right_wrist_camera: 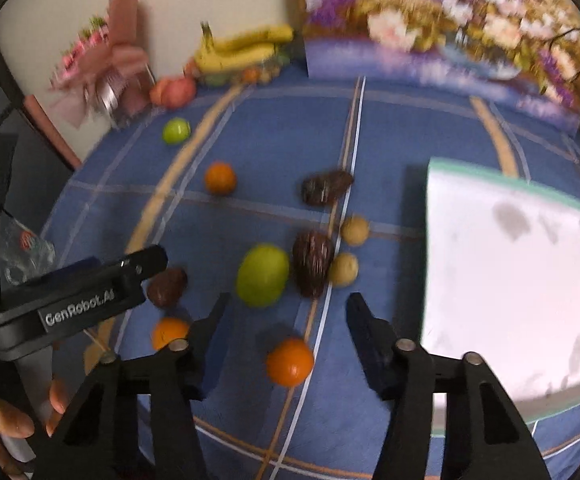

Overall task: Organize fruits
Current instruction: 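Grasp the brown avocado with the left gripper while the right gripper grasps a mandarin orange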

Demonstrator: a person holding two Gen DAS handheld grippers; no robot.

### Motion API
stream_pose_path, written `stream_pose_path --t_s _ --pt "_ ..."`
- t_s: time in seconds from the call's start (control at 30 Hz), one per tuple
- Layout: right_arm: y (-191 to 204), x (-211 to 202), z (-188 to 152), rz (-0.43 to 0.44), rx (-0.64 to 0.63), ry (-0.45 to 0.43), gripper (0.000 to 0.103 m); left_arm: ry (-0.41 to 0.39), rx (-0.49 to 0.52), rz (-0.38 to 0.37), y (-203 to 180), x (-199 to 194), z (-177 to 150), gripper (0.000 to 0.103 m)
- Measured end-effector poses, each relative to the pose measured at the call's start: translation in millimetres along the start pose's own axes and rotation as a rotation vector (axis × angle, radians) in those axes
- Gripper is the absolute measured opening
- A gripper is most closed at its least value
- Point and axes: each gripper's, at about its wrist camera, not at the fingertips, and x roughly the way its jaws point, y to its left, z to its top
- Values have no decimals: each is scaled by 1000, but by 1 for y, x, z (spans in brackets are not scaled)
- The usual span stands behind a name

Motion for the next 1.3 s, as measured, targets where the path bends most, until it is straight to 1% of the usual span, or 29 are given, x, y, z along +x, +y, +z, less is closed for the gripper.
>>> stream_pose_path --t_s 0.03,0.1,0.13,0.17,0.2,0.23,0.27,0.3,0.33,0.4,0.43,0.5,0.6,0.73,0.83,0.9,1.0,1.07,1.13,1.3 --pt "0 4 -2 3 1 19 52 12 -4 -4 2 3 -1 86" --pt "2 14 -5 4 1 66 50 39 -9 3 4 12 -1 76" --pt "2 18 -6 1 -2 82 50 48 -11 9 4 16 -1 74" --pt "4 21 -8 -4 -9 100 50 59 -15 8 5 20 -2 69" --pt "6 24 -10 -9 -15 116 49 75 -25 -3 7 24 -2 64" --pt "7 27 -11 -12 -19 130 48 85 -32 -12 8 25 -2 62" --pt "8 31 -13 -15 -24 147 46 93 -37 -19 9 27 -2 57" --pt "9 34 -14 -16 -26 156 45 98 -41 -22 10 29 -2 52" --pt "10 36 -15 -18 -28 162 44 100 -45 -29 10 29 -2 49" --pt "12 39 -16 -25 -32 172 41 103 -50 -48 10 29 -2 40" --pt "11 40 -16 -27 -33 174 39 103 -49 -54 10 29 -3 38" --pt "9 41 -16 -30 -30 175 36 101 -47 -53 9 30 -2 38" --pt "6 41 -15 -21 -22 177 35 93 -62 -68 10 25 -3 38" --pt "2 30 -13 -3 -3 147 34 39 -55 -74 13 5 -4 38" --pt "-3 12 -8 8 10 91 34 -18 -42 -95 6 -16 -4 38" --pt "-9 2 -3 -13 22 51 34 -46 -31 -109 -1 -25 -2 38" --pt "-27 -8 4 -40 69 22 34 -78 -5 -139 -8 -41 1 38" --pt "-42 -11 8 -59 114 7 34 -84 12 -165 -18 -47 4 38" --pt "-59 -16 13 -93 156 -8 34 -80 36 -204 -35 -50 6 38" --pt "-109 -30 18 -182 272 -48 34 -71 141 -233 -85 -52 5 38"
